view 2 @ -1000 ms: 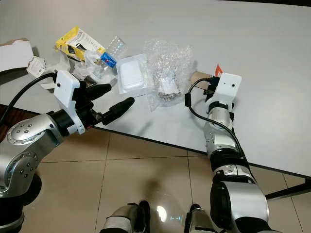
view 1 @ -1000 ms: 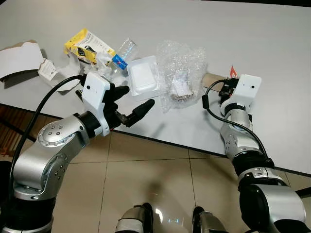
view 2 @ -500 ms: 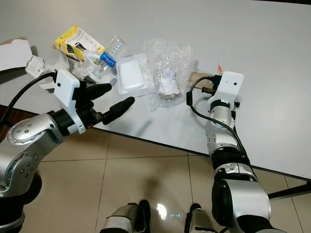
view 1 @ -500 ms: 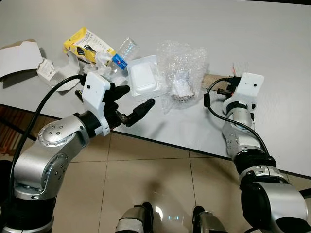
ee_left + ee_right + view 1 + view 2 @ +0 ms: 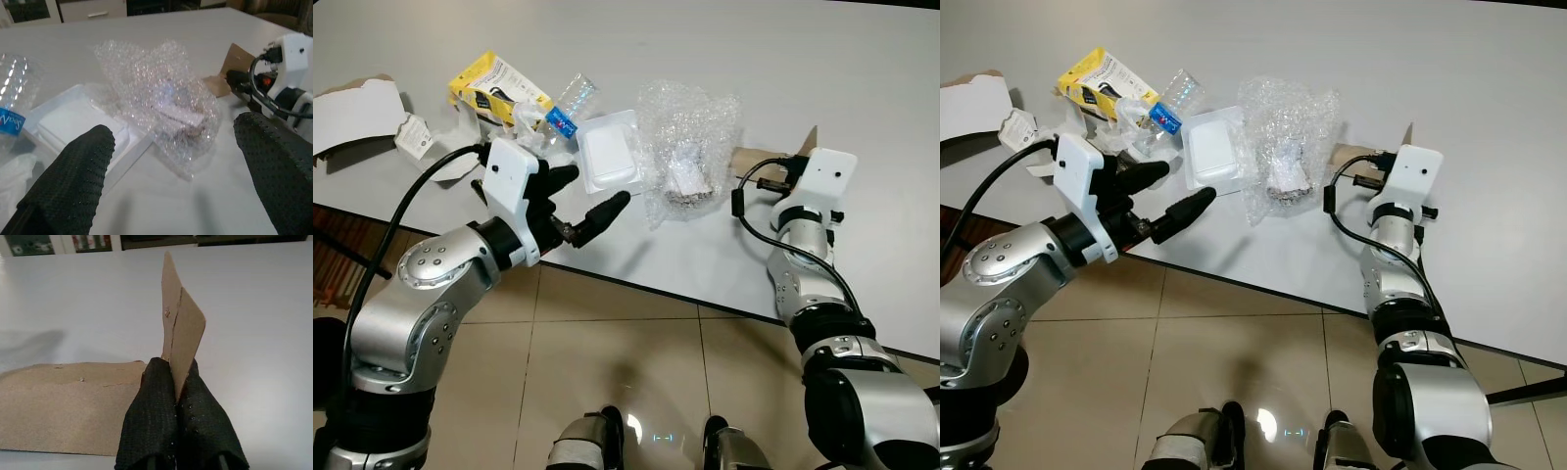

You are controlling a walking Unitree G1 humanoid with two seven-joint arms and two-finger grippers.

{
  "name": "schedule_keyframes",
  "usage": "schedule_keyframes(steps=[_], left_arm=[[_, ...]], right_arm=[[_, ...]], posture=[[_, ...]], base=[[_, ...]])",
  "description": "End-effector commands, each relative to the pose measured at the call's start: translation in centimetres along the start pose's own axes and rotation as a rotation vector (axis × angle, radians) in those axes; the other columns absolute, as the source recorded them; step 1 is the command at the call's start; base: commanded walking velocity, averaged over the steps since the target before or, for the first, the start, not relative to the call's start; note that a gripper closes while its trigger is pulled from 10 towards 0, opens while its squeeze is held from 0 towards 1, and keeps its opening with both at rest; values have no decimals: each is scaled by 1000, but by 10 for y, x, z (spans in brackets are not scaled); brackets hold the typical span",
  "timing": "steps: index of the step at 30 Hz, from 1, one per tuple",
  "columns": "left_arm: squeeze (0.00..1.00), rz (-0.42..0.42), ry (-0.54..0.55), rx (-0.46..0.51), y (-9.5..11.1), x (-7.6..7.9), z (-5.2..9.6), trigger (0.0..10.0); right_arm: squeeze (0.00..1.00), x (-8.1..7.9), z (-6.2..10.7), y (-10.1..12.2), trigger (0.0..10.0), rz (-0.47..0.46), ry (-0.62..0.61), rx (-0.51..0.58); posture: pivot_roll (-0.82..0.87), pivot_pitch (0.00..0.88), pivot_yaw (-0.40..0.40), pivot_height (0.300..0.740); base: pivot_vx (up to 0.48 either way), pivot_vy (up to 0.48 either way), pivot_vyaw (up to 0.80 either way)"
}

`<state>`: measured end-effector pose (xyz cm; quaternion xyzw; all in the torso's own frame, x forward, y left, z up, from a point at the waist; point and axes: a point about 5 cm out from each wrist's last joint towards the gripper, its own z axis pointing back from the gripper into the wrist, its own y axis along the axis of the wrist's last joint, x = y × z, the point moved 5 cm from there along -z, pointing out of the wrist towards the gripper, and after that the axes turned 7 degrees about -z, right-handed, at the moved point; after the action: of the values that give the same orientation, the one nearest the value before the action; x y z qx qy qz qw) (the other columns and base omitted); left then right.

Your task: Picking trash to rubbish bin

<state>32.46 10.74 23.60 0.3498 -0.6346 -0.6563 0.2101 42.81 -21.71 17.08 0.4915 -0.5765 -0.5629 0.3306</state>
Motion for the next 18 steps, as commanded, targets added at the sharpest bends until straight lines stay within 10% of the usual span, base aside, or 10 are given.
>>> schedule_keyframes(steps=[1, 18], left_arm=[[0, -7, -2, -8, -2, 1, -2, 10000], [0, 50, 23, 110, 9, 3, -29, 10000]], right_arm=[[0, 14, 4, -9, 0, 25, -43, -24], [0, 24, 18, 44, 0, 122, -20, 197]], posture=[[232, 192, 133, 740], [104, 135, 96, 740]], base=[[0, 0, 0], [0, 0, 0]])
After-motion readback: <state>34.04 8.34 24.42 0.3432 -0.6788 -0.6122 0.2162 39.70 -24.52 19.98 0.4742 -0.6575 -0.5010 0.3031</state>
